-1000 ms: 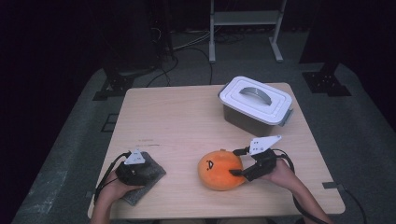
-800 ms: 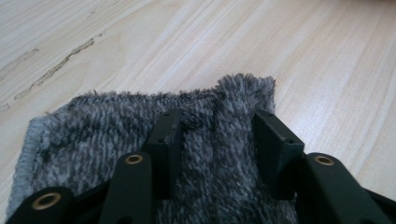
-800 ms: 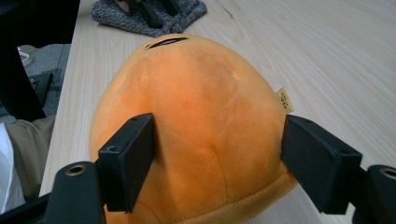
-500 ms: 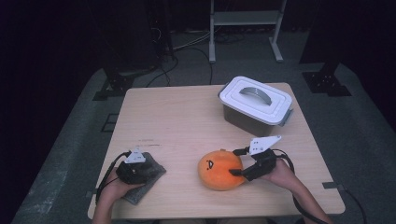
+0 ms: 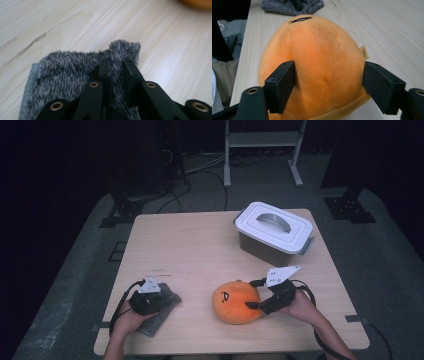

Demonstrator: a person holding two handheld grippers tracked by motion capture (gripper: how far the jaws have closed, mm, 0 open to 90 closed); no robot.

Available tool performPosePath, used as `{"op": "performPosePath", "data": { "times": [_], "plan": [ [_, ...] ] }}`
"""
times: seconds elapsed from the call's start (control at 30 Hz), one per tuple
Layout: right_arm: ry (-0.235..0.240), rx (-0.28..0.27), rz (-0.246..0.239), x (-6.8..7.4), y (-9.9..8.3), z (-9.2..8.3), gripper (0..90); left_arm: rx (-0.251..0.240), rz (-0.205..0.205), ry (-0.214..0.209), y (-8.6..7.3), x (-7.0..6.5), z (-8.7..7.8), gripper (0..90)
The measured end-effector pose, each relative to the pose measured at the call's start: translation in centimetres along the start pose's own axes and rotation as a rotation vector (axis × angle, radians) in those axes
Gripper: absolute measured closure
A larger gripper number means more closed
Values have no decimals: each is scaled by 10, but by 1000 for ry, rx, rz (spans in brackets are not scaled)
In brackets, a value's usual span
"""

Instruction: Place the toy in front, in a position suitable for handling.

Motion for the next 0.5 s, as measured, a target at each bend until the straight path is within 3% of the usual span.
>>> {"op": "performPosePath", "data": {
  "times": [0.03,0.1,0.13,0.2,0.23,0.33,0.43,0.5],
  "plan": [
    [0,0,0,0,0,0,251,0,0,0,0,0,0,786],
    [0,19,-8,1,1,1,254,-62,-9,-36,8,-5,-3,785],
    [1,30,-17,2,1,2,255,-118,-3,-77,17,-10,-4,784],
    [1,32,-18,2,1,2,255,-138,6,-92,22,-14,-5,784],
    [2,36,-16,2,2,2,256,-160,37,-125,33,-22,-4,783],
    [3,42,-26,3,2,3,258,-184,64,-162,45,-31,-2,781],
    [3,48,-31,4,3,6,258,-225,112,-242,71,-49,7,779],
    [2,49,-32,5,4,7,259,-230,133,-258,77,-53,9,777]
  ]
}}
Point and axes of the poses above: each handheld gripper's, and its own axes: z roughly forward along the jaws, y roughly out of its top, x roughly to its left, the point moved 1 cm from there along z, roughly forward along the jaws, and after that the axes turned 1 degree about -z, right-handed, at the moved point
